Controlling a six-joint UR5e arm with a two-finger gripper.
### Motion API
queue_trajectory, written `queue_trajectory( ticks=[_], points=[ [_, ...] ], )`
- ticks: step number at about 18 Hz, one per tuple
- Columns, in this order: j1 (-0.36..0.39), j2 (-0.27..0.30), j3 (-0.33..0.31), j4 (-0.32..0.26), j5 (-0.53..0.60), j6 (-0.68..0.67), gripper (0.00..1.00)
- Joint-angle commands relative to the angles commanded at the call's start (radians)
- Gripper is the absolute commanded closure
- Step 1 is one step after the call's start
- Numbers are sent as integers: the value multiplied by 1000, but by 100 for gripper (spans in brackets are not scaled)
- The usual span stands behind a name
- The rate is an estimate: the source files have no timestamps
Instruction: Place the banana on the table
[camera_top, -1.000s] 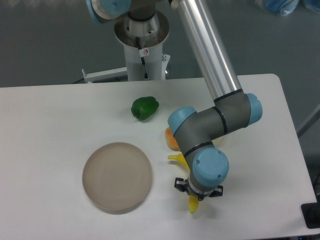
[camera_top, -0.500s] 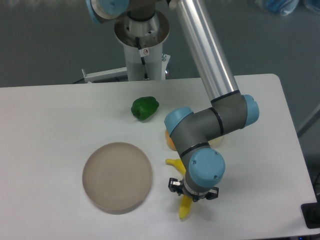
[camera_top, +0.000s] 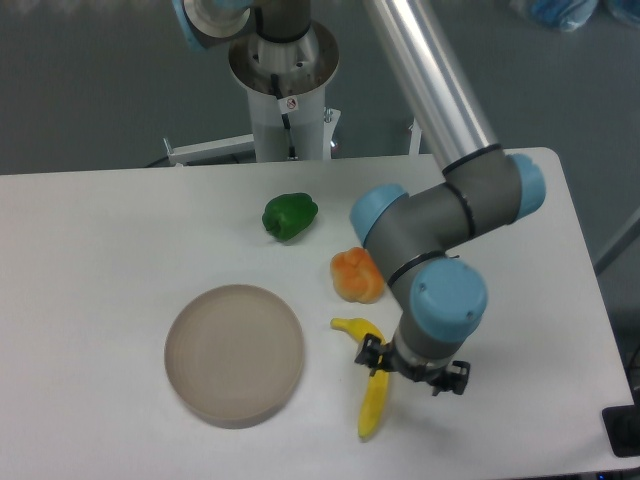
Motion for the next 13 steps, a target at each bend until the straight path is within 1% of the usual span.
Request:
queue_trajectory(
  ticks=[1, 4, 6, 9, 13],
  points=[
    [30, 12, -9, 3, 3, 50, 0],
    [90, 46, -46, 3, 18, 273, 0],
    [135, 60, -67, 8, 41, 340, 0],
    [201, 63, -69, 2, 55, 495, 0],
    [239, 61, -84, 3, 97, 603, 0]
  ],
)
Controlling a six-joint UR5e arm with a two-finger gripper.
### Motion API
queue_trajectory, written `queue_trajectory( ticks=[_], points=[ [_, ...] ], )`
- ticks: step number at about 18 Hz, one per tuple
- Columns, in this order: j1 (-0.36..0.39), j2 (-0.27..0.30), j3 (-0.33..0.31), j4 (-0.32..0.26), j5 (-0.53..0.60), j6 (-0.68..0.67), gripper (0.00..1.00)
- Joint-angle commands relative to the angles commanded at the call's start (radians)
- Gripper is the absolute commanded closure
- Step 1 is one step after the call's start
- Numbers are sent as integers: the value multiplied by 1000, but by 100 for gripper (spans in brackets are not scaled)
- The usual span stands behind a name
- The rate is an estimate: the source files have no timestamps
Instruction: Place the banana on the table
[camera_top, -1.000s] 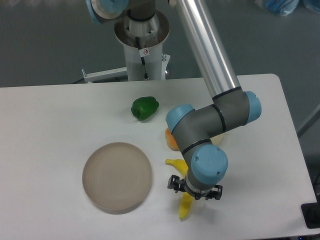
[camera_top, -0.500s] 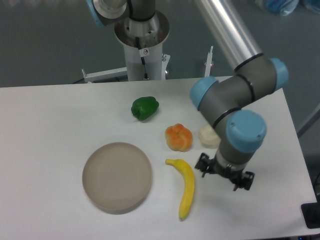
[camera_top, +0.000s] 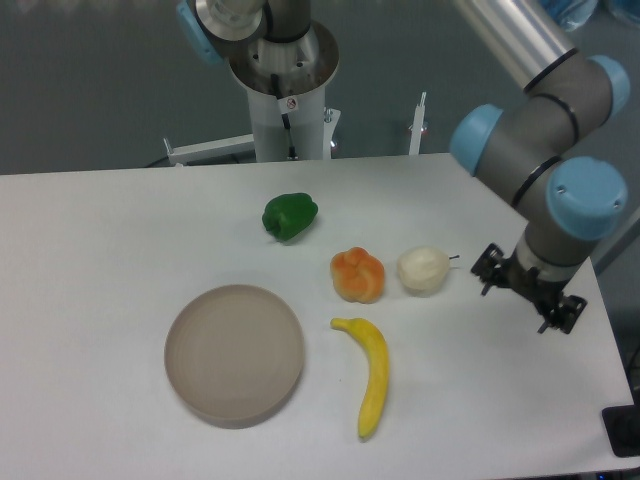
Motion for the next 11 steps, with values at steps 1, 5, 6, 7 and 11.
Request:
queue_trajectory(
  ticks=[1, 5, 6, 7, 11],
  points=[
    [8, -2, 0, -2, 0, 23, 0],
    [19, -9, 1, 3, 0, 52, 0],
    [19, -11, 1, 3, 0, 52, 0],
    [22, -12, 1, 5, -1, 52, 0],
    [23, -11, 0, 3, -12, 52, 0]
  ],
)
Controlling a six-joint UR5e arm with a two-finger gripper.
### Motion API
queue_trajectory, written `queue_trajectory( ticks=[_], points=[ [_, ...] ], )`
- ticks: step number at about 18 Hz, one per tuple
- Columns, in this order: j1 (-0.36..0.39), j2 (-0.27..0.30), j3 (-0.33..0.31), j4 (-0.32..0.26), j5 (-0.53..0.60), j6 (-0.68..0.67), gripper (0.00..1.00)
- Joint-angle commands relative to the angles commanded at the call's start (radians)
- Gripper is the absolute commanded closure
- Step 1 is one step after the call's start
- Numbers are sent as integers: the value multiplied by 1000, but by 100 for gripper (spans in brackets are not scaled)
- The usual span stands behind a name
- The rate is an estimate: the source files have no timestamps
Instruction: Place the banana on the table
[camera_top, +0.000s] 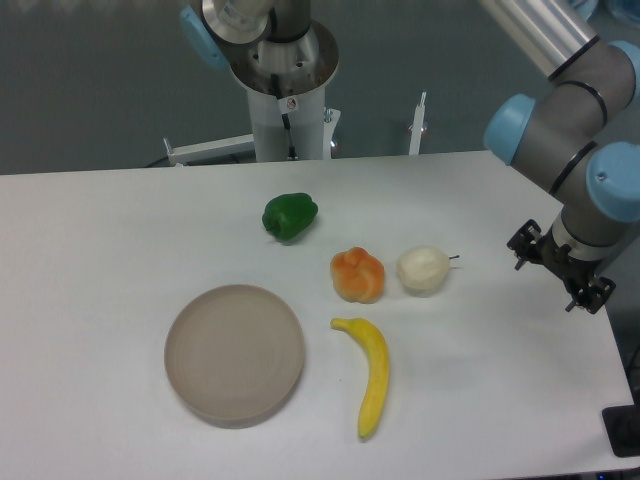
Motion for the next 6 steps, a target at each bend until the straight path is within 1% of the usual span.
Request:
queue_trajectory(
  ticks=[6],
  points=[
    [-2, 3, -2, -2, -6, -3, 0]
  ],
)
